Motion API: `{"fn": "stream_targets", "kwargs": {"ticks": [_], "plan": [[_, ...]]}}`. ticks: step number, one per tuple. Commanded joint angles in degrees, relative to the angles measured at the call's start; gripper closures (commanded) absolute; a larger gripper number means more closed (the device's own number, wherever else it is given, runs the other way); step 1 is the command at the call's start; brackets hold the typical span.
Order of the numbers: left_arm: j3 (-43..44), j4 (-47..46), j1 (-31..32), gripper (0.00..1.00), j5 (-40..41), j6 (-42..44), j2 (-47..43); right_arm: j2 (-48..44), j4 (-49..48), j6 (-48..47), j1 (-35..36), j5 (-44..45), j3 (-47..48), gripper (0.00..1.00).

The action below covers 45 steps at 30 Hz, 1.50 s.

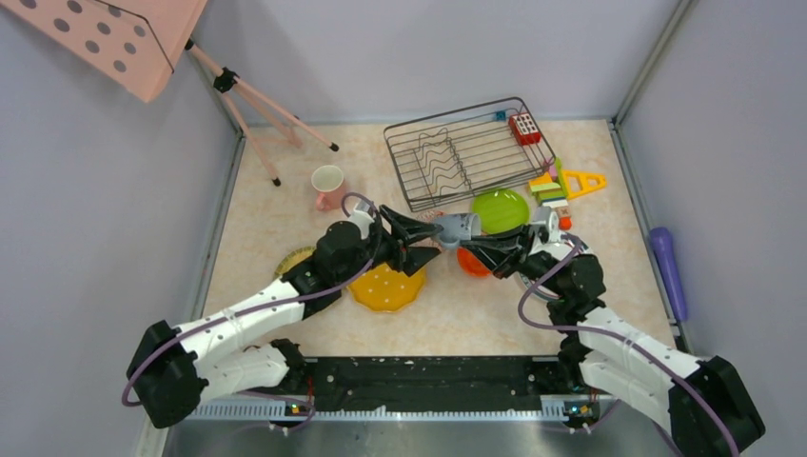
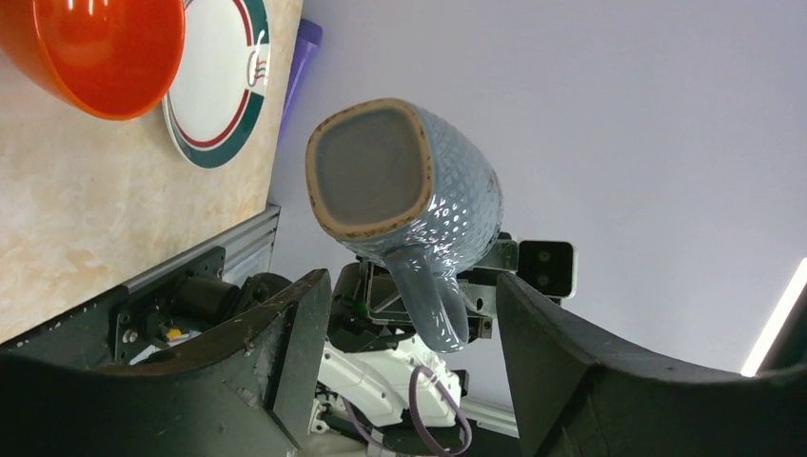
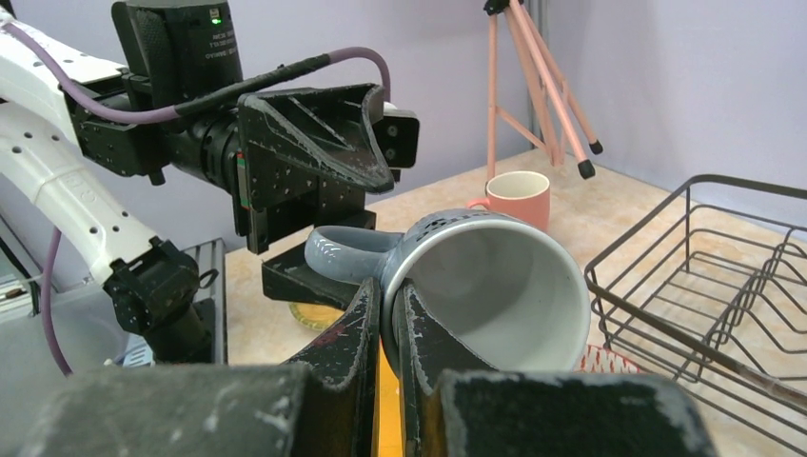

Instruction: Load the mixed dishes into the dish rack

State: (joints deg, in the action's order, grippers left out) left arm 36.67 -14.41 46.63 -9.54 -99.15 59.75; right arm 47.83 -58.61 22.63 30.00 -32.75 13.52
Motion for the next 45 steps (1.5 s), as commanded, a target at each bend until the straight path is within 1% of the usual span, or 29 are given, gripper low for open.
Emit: {"fn": "stream_targets", "kwargs": {"ticks": [1,2,6,8,10,11,14,20,21,22,25,27,28,29,30,31,33,34,36,37,38,40,41,42,44,45], "plan": [[3.0,-3.6,1.5,0.32,0.1,-1.8,1.5,2.4,-13.1,0.5,0.5,-2.4,1.6,1.0],[2.9,-4.1,1.8,0.33,-0.1,-2.1,1.9,3.3,-14.7,1.2,0.5,-3.0,1.6,1.0],[2.6,-6.6,2.3,0.42,-0.5,-2.8,2.8,6.0,-19.3,3.2,0.6,-3.4,1.5,1.0],[2.9,-6.6,2.2,0.47,-0.4,-2.4,2.8,6.9,-20.7,3.8,0.5,-3.4,1.4,1.0],[2.9,-6.7,2.3,0.57,-0.2,-2.2,2.4,7.5,-21.0,4.0,0.5,-3.6,1.5,1.0],[3.0,-6.7,2.3,0.59,-0.2,-2.2,2.3,7.9,-21.0,4.0,0.5,-4.0,1.6,1.0],[3.0,-6.7,2.3,0.59,-0.1,-2.1,2.2,8.7,-20.7,4.0,0.5,-5.3,2.0,1.0],[4.1,-9.2,2.4,0.48,-2.0,-2.2,3.7,9.0,-18.6,3.3,0.6,-6.0,2.3,1.0],[4.2,-9.8,2.4,0.48,-2.2,-2.4,4.0,8.8,-18.1,2.9,0.6,-5.9,2.4,1.0],[4.1,-10.6,2.5,0.51,-2.5,-2.4,4.3,8.7,-17.6,2.8,0.6,-5.9,2.5,1.0],[4.2,-12.7,2.6,0.67,-3.5,-2.6,5.1,8.5,-16.6,2.4,0.6,-5.8,2.9,1.0],[4.2,-13.6,2.7,0.7,-4.0,-2.7,5.7,8.9,-16.6,2.3,0.6,-6.0,3.1,1.0],[4.2,-13.7,2.7,0.73,-4.1,-2.6,5.8,9.1,-16.7,2.4,0.6,-6.1,3.2,1.0],[4.2,-13.9,2.7,0.78,-4.2,-2.5,5.8,9.2,-16.7,2.4,0.6,-6.1,3.2,1.0],[4.0,-14.2,2.7,0.88,-4.1,-2.2,5.7,9.4,-16.6,2.5,0.6,-6.3,3.3,1.0],[3.8,-14.8,2.7,1.0,-4.1,-1.4,5.6,9.4,-16.0,2.4,0.6,-6.4,3.5,1.0],[3.1,-16.7,2.7,1.0,-3.2,0.8,4.6,9.0,-14.0,2.1,0.6,-5.9,3.8,1.0],[2.8,-16.3,2.7,1.0,-2.3,1.8,3.8,8.7,-13.2,1.9,0.6,-4.9,3.7,0.93],[2.8,-12.2,2.6,1.0,0.5,4.1,1.5,7.7,-11.4,1.4,0.6,-2.0,3.1,0.69],[3.1,-9.3,2.4,1.0,2.4,5.8,0.2,7.2,-9.8,1.0,0.6,-0.8,3.1,0.59],[3.5,-6.3,2.3,1.0,4.7,7.7,-1.1,6.5,-8.1,0.5,0.6,0.6,3.1,0.54],[3.9,0.8,2.1,1.0,11.0,11.1,-4.0,5.0,-4.6,-0.3,0.6,2.9,3.2,0.5],[4.1,3.3,2.0,1.0,13.4,12.4,-5.6,4.3,-2.9,-0.8,0.6,4.1,3.2,0.44],[4.2,5.8,1.8,1.0,15.2,13.4,-7.4,3.3,-1.8,-1.1,0.6,4.9,3.0,0.39],[4.3,8.6,1.4,1.0,17.6,15.2,-9.5,2.1,0.0,-1.8,0.6,5.8,2.8,0.36],[4.4,9.6,1.3,1.0,18.4,16.0,-10.2,1.6,0.9,-2.1,0.6,6.4,2.7,0.32]]}}
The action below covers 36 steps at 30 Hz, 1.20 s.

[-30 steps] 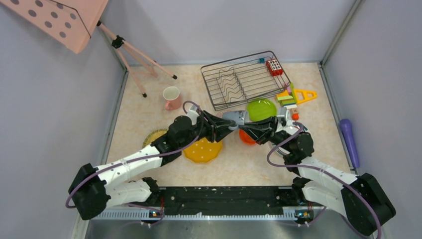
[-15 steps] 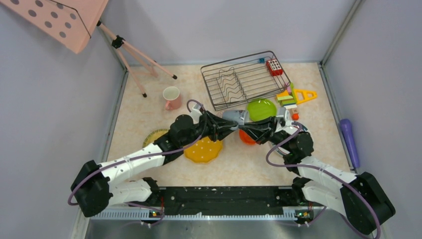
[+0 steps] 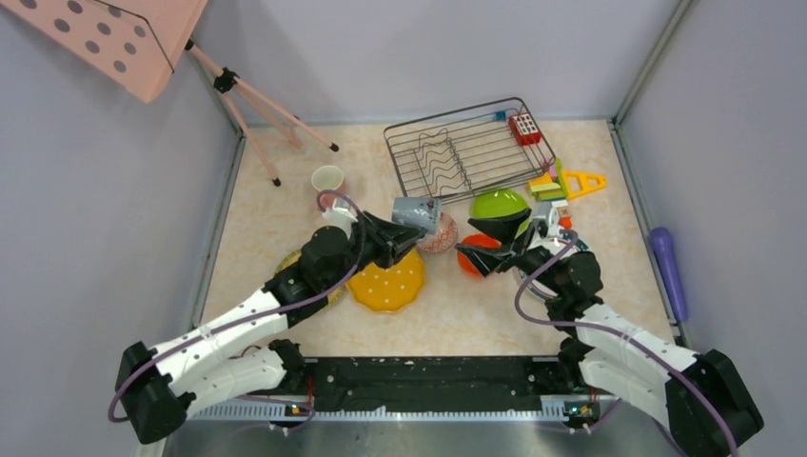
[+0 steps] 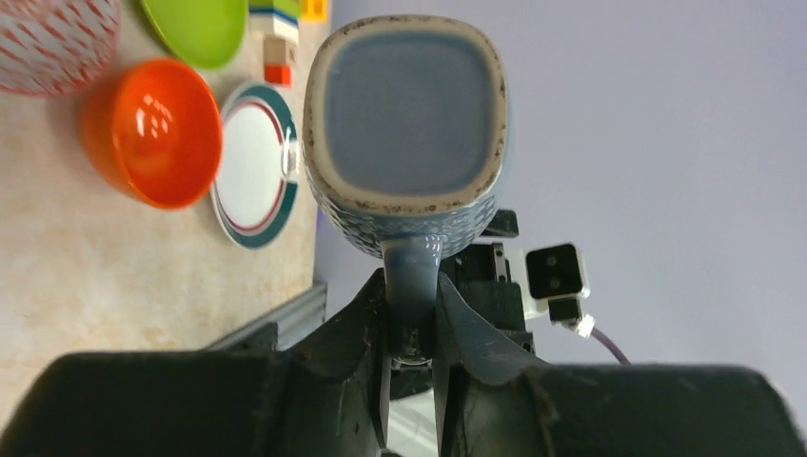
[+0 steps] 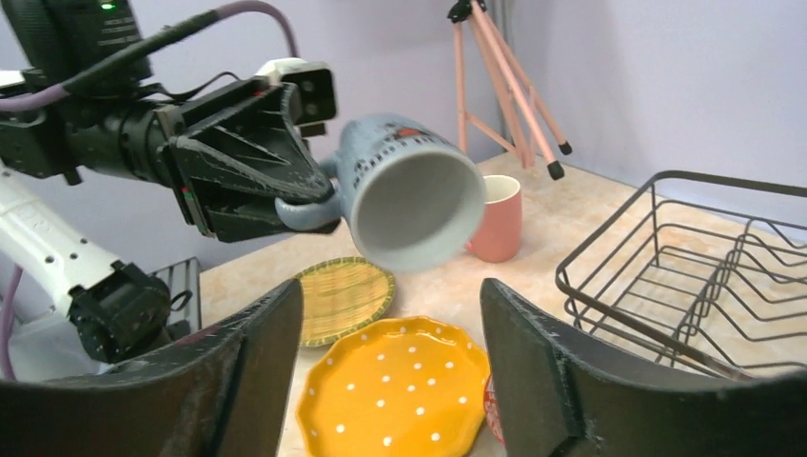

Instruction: Load the mixed dishes into the dish rack

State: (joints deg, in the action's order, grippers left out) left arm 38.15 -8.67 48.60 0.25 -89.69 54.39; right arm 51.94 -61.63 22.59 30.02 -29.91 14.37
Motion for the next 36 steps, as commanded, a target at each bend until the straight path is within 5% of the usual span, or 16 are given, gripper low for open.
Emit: {"fn": "stream_targets", "kwargs": {"ticks": [1,4,9,13,23,36], "plan": [[3.3,5.0,-1.0,1.0,9.3,7.5,-5.6,-3.0,4.9,-2.3,0.6,4.2,1.9,0.28],[6.3,11.7,-1.3,1.0,13.2,14.0,-7.3,-4.4,12.6,-3.1,0.6,9.3,3.5,0.15],[11.7,25.9,-1.3,1.0,25.7,26.7,-9.3,-0.2,39.9,-3.3,0.5,25.9,16.9,0.14],[13.6,31.4,-1.3,1.0,32.9,33.7,-9.9,8.5,50.9,-4.2,0.6,27.3,27.7,0.15],[14.1,36.3,-1.3,1.0,41.2,46.1,-12.5,33.8,64.7,-14.4,2.8,22.5,52.3,0.18],[15.3,44.0,-1.3,1.0,45.4,46.9,-14.2,59.9,66.5,-16.7,9.1,28.7,73.7,0.27]]}}
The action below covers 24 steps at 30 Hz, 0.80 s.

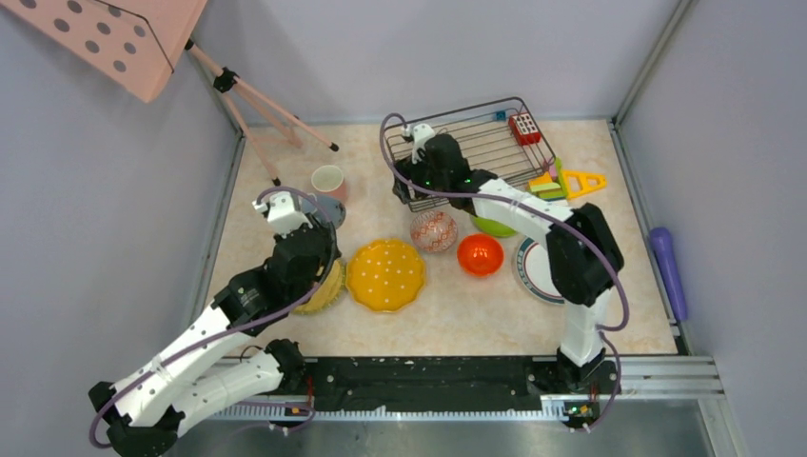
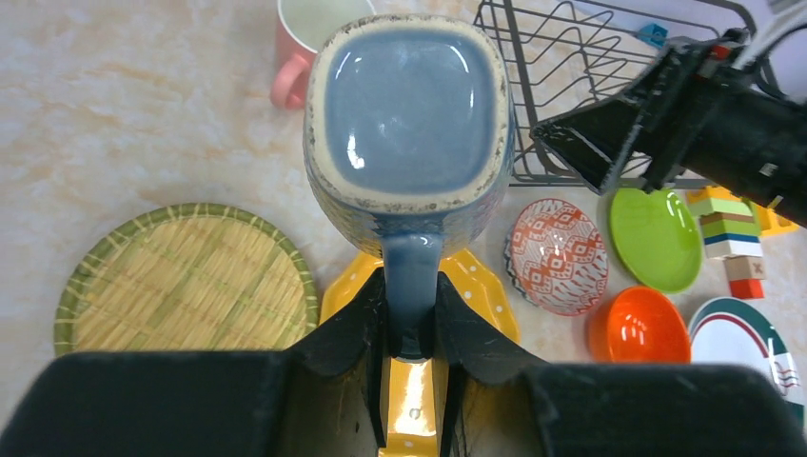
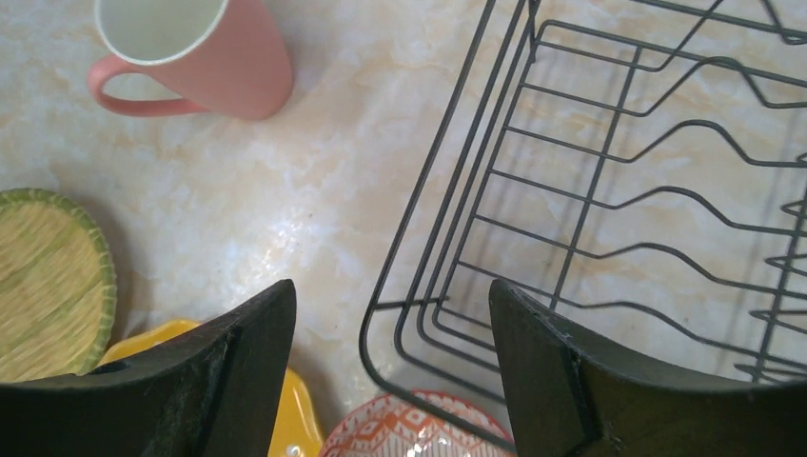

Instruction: Load the mixed dishes into the dish rack

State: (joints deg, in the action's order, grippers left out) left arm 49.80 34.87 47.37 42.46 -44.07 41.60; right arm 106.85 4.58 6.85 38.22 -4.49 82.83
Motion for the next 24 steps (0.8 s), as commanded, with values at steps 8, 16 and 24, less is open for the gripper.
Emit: {"fn": "stream_targets", "kwargs": {"ticks": [8,16,24], "plan": [[2.8,2.6,-0.2,1.0,3.0,-0.4,-4.4,8.8,1.6,-1.3,3.7,4.2,7.0,0.46],[2.8,3.6,-0.2,1.0,4.8,-0.8,-5.5,2.9,-3.4,1.1,8.8,4.2,-1.4,0.6],[1.7,4.1,-0.2,1.0,5.3,-1.9,-5.9,0.5,-4.2,4.9,12.2,0.8,-2.1,0.6]]}}
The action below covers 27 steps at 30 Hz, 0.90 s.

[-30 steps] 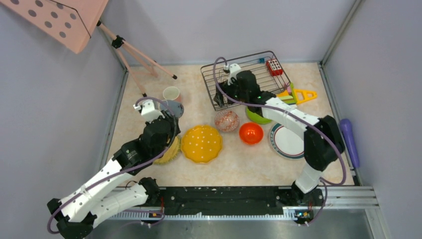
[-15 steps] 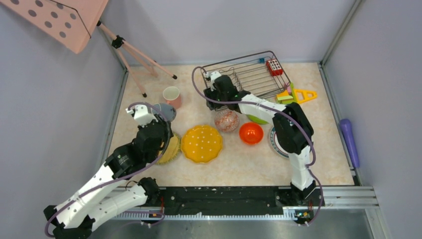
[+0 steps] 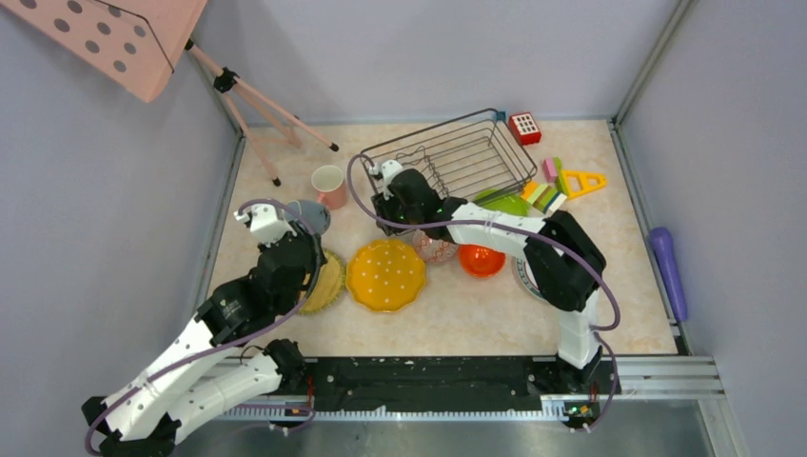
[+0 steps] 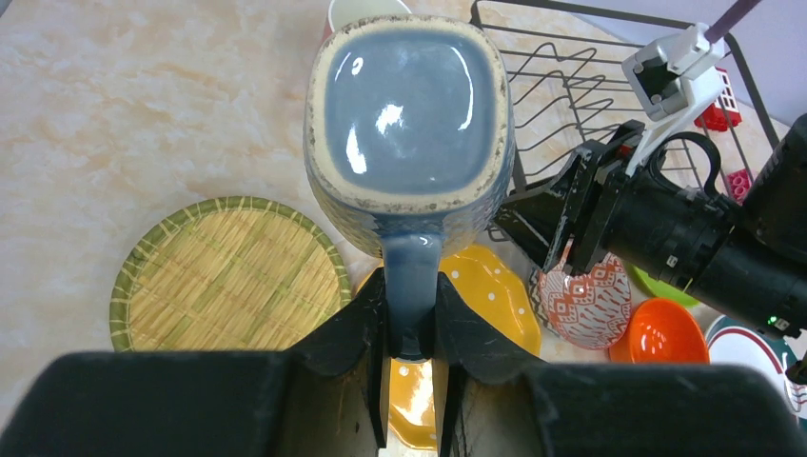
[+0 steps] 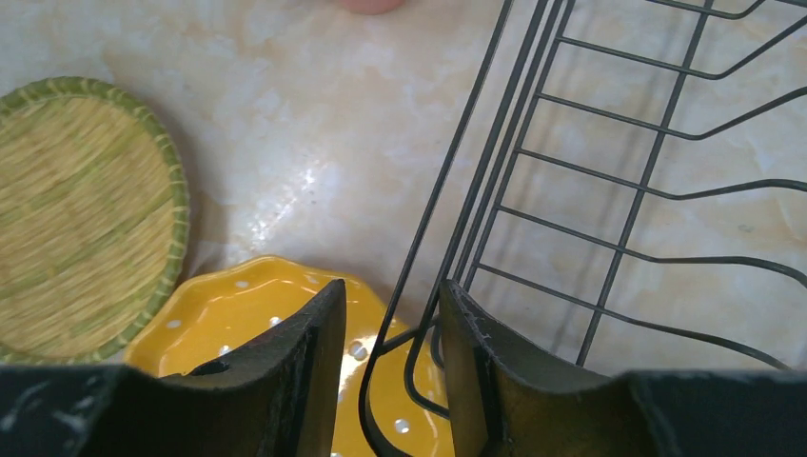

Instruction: Load the mixed dishes into the dish rack

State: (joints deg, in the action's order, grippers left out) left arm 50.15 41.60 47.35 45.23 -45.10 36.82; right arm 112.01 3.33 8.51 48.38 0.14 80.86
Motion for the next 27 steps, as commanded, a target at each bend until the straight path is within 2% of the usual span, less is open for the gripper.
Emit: {"fn": "stream_targets", "kwargs": {"ticks": [1,5,9,11,21,27], "plan": [[1.3,-2.5,-0.2,1.0,2.5,-1.1,-1.2,-4.8,-4.1,3.7,2.5,-4.4,0.1,0.6],[0.9,-2.3,-0.2,1.0,2.6,-1.3,-1.5,-6.0,-4.6,4.8,3.9,-5.0,0.4,0.52],[0.4,-3.0,-0.2,1.0,2.7,-0.7,-1.7,-9.2,-4.7,5.7,3.8,-3.8,-0.3,0.3],[0.2,-3.8,-0.2,1.0,2.4,0.2,-1.6,-11.6,-4.2,4.9,3.7,-3.2,-0.4,0.25],[-1.0,-9.3,-0.3,1.0,0.2,2.9,2.3,-22.1,-1.5,4.5,-0.1,-3.4,-5.3,0.24],[-3.8,-20.7,-0.3,1.0,-6.0,13.0,5.5,-30.8,-2.4,5.2,-5.1,-5.6,-13.7,0.26]]}}
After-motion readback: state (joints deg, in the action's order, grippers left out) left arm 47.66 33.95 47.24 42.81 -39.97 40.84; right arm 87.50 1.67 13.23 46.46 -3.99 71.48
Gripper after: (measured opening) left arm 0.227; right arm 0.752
